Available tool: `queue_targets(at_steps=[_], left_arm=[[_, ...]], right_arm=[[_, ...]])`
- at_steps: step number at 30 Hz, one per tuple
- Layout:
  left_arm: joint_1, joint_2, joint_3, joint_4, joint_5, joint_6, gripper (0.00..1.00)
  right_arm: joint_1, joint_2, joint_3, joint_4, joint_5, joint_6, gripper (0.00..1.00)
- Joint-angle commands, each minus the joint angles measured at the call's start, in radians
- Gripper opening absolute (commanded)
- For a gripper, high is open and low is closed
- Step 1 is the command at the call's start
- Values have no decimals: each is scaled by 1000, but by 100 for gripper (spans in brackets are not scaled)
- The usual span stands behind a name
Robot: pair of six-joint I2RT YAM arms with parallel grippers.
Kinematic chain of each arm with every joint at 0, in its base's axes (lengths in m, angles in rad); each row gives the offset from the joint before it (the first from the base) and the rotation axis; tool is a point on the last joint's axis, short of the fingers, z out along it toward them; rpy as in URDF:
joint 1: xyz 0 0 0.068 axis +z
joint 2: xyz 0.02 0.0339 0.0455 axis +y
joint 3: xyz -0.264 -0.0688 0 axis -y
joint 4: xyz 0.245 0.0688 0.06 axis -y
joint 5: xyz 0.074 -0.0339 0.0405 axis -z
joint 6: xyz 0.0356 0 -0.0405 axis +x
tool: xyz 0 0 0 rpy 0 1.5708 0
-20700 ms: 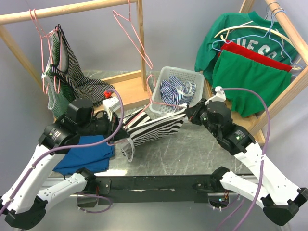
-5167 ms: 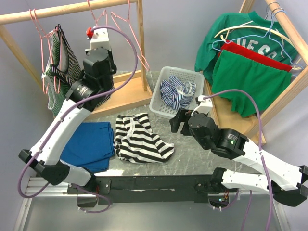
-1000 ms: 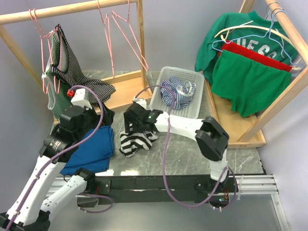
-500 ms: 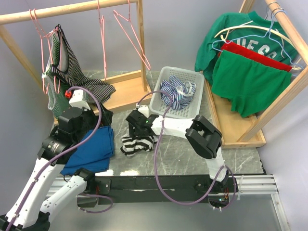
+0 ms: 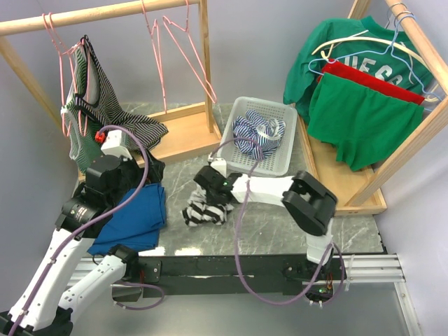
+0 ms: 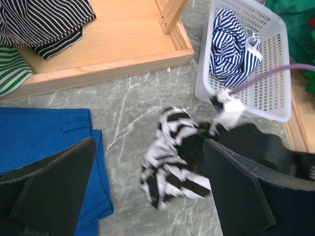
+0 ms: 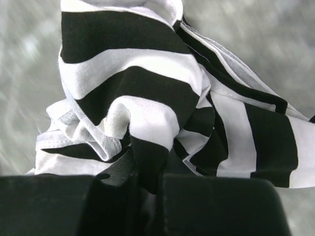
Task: Remove the tank top from the hanger
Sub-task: Pick up the tank top from the center of the board, then place the tank top in the bin.
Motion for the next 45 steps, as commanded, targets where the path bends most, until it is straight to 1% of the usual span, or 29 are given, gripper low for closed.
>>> queue_targets(at_steps=[1, 2, 4, 5, 10, 11, 13, 14, 16, 17, 19, 21, 24, 25, 26, 28, 30, 32, 35, 36, 39, 41, 45], left_arm=[[0, -2, -7, 18, 11, -10, 96], [1, -2, -10, 18, 11, -10, 96], [1, -2, -16, 16, 13, -8, 96], [1, 1, -18, 18, 14, -8, 96], [1, -2, -27, 22, 14, -10, 96], [1, -4, -29, 22, 17, -11, 96], [1, -2, -29, 24, 19, -11, 96], [1, -2, -30, 27, 20, -13, 96], [1, -1, -32, 33, 22, -13, 96], [1, 2, -30, 39, 28, -13, 96], [1, 8, -27, 45, 33, -14, 96], [1, 18, -21, 51, 40, -14, 96], [1, 22, -16, 59, 45, -14, 96], [1, 24, -13, 58, 45, -13, 96], [1, 24, -10, 55, 45, -13, 96], [1, 19, -7, 47, 40, -13, 96], [1, 15, -12, 45, 34, -14, 96], [0, 10, -15, 41, 31, -13, 96], [1, 9, -16, 35, 28, -14, 96], [0, 7, -18, 35, 28, -13, 96], [1, 7, -21, 39, 26, -11, 96], [1, 12, -24, 47, 34, -10, 96], [1, 30, -19, 55, 45, -7, 96]], right_arm=[[12, -191, -90, -76, -3, 1, 0], [12, -265, -96, -81, 11, -2, 0], [9, -335, -104, -116, 61, -5, 0], [6, -397, -103, -130, 77, -7, 0], [-55, -550, -48, -261, 170, -27, 0], [-100, -597, -37, -277, 172, -36, 0], [-158, -640, -11, -289, 165, -74, 0], [-227, -674, 0, -288, 160, -90, 0], [-288, -688, 57, -279, 119, -146, 0], [-357, -679, 83, -278, 100, -165, 0], [-407, -647, 176, -289, 86, -206, 0], [-468, -569, 256, -292, 69, -229, 0], [-532, -444, 328, -275, -7, -245, 0], [-542, -388, 341, -272, -21, -243, 0], [-552, -365, 347, -257, -47, -240, 0], [-566, -320, 333, -220, -90, -234, 0], [-572, -306, 283, -147, -166, -214, 0], [-572, -289, 257, -131, -173, -194, 0], [-574, -292, 185, -110, -145, -163, 0], [-574, -300, 134, -105, -132, -147, 0], [-574, -329, 50, -90, -40, -124, 0], [-577, -331, 34, -103, 19, -113, 0], [-591, -318, 48, -101, 52, -102, 0]])
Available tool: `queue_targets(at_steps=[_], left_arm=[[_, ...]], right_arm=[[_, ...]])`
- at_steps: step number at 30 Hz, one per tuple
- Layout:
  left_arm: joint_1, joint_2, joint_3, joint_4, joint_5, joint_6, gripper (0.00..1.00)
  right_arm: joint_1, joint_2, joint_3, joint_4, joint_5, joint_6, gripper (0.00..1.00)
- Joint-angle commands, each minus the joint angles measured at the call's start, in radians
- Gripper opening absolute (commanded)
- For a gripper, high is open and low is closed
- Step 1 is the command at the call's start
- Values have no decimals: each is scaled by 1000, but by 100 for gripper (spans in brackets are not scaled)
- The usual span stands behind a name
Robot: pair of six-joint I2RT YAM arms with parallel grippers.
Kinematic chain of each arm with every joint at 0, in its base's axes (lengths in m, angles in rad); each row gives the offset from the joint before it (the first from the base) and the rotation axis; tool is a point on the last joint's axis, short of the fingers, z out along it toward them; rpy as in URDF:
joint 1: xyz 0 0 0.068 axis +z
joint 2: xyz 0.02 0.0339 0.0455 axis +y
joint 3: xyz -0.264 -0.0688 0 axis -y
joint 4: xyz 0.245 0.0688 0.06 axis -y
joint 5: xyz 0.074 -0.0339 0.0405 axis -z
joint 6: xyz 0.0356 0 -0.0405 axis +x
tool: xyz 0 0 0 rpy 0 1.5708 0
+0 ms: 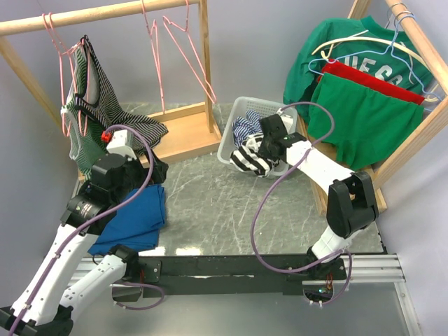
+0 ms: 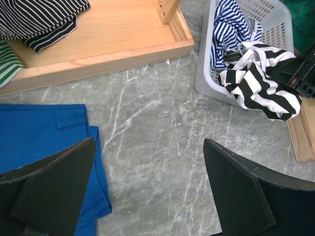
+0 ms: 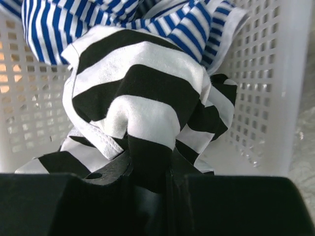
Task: Remove the tank top from the hanger
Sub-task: Place the tank top in the bin.
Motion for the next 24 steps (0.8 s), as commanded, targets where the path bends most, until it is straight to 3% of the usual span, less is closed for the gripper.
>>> queue_targets(at_steps=[1, 14, 20, 24], left_arm=[[1, 8, 11, 36, 18, -8, 96], [1, -12, 17, 11, 4, -14, 96], [1, -9, 26, 10, 6, -11, 96], [1, -6, 28, 13, 13, -11, 96]], right_arm=[[-21, -40, 39, 41, 90, 28, 0], [-44, 135, 225, -45, 259, 58, 0], [-43, 88, 36, 54, 200, 59, 0], [-43, 97, 16, 53, 174, 39, 6]])
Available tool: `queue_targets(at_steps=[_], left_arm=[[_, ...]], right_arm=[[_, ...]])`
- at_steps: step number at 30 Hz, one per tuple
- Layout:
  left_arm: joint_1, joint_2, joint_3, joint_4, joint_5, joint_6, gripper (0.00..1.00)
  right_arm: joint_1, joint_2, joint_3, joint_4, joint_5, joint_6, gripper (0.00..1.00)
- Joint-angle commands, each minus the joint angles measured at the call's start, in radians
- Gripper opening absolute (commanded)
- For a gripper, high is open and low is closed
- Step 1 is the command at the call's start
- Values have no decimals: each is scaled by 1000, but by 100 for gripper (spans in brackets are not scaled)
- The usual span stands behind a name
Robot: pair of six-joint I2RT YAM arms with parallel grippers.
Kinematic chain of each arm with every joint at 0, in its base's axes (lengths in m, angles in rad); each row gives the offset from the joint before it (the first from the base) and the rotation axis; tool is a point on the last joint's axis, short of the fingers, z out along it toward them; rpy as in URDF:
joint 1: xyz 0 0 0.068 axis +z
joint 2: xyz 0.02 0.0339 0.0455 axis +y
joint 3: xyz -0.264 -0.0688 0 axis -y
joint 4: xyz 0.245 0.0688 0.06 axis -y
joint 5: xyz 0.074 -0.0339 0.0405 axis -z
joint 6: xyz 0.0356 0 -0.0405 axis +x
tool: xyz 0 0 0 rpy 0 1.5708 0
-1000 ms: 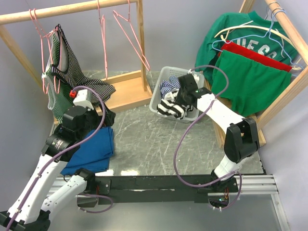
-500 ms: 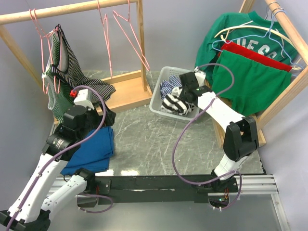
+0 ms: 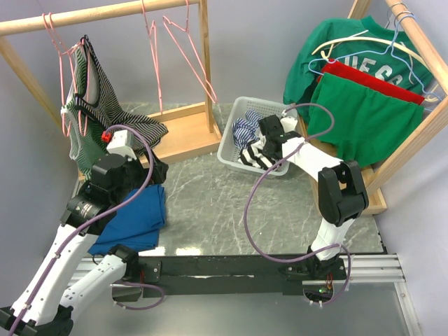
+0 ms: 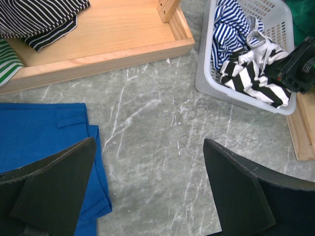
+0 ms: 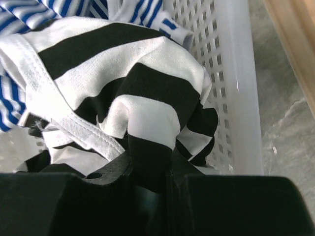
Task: Remove the tank top from the hanger
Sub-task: Place the tank top in the bin.
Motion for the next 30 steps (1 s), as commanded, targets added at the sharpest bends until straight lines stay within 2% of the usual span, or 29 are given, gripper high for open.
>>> queue_targets(at_steps=[1, 4, 7, 8, 9, 13, 15, 16, 17, 21, 23, 27, 30], left_arm=[[1, -5, 26, 17, 11, -12, 96], [1, -3, 32, 19, 19, -15, 96], [1, -3, 43, 16, 17, -12, 96], [1, -2, 44, 14, 17, -9, 96], [1, -5, 48, 14, 16, -8, 96], [1, 0, 61, 11, 17, -1, 96], [1, 1, 64, 8, 16, 0, 96], [1, 1, 64, 10, 17, 3, 96], [1, 1, 66, 10, 17, 6, 96], [1, 3, 97, -2, 7, 12, 96], [1, 0, 146, -19, -30, 2, 96], [1, 9, 247, -33, -74, 32, 96], [1, 78, 357, -87, -136, 87, 96]], right_arm=[[-5, -33, -21, 43, -20, -22, 8], [-5, -63, -30, 61, -51, -43, 20], [-5, -111, -36, 86, -74, -65, 38], [-5, -120, -27, 82, -76, -66, 49], [-5, -141, -21, 78, -77, -74, 55], [-4, -198, 18, 47, -92, -100, 69], [1, -253, 16, 44, -91, -105, 83], [4, -276, 9, 49, -91, -109, 95], [7, -299, -5, 55, -97, -114, 100], [33, -451, -57, 26, -138, -102, 100], [62, -523, -149, 56, -171, -91, 100], [189, -698, -269, 82, -183, -48, 100], [272, -726, -303, 61, -183, -17, 100]])
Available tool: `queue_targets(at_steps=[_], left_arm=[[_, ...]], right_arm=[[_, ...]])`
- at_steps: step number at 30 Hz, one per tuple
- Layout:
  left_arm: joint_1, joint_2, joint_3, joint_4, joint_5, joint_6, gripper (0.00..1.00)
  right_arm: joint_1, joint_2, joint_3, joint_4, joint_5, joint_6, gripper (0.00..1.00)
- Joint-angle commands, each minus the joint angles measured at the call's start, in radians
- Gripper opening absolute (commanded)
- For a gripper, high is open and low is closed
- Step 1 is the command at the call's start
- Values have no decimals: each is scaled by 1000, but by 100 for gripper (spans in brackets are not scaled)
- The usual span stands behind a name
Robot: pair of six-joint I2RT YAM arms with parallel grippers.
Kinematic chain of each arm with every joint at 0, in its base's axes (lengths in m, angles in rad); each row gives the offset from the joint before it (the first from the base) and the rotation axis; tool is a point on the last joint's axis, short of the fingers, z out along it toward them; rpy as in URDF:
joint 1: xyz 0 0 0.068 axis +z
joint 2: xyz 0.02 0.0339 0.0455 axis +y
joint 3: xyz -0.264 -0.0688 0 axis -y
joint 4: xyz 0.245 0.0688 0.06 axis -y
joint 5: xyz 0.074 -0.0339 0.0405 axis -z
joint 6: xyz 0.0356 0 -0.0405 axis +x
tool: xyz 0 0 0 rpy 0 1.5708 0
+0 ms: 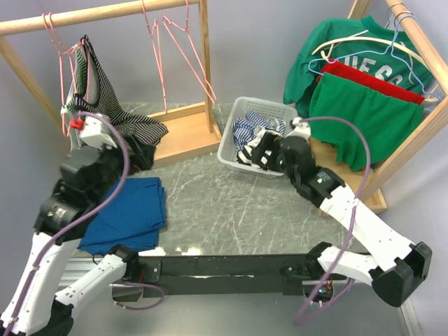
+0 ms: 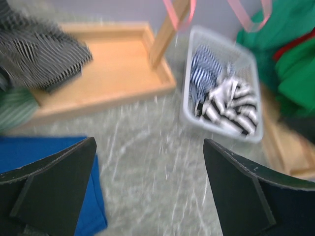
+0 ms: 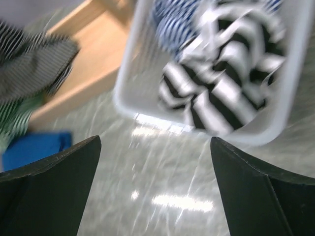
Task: Remove the tank top from the hanger
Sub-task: Place the tank top in the bin, then pick up the hanger from the clothesline.
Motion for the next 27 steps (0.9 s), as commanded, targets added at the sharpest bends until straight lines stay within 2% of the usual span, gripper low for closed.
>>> queue_targets(at_steps=[1, 8, 12, 14, 19, 23, 27], left_arm=[[1, 73, 180, -33, -113, 92, 96], [1, 208, 395, -37, -231, 211, 96], [1, 324, 562, -102, -360, 243, 96], [14, 352, 590, -126, -366, 255, 96], [78, 436, 685, -189, -238, 234, 96], [217, 462, 697, -191, -121, 237, 96], [345, 524, 775, -220, 32, 249, 96]], right_arm=[[110, -31, -42, -7, -22, 55, 100], [235, 52, -45, -71, -35, 95, 100], [284, 73, -54, -70, -51, 110, 100], [307, 80, -55, -67, -62, 113, 100], [345, 84, -48, -71, -66, 116, 100], [365, 70, -66, -62, -63, 127, 100], [367, 54, -95, -45, -72, 130, 100]])
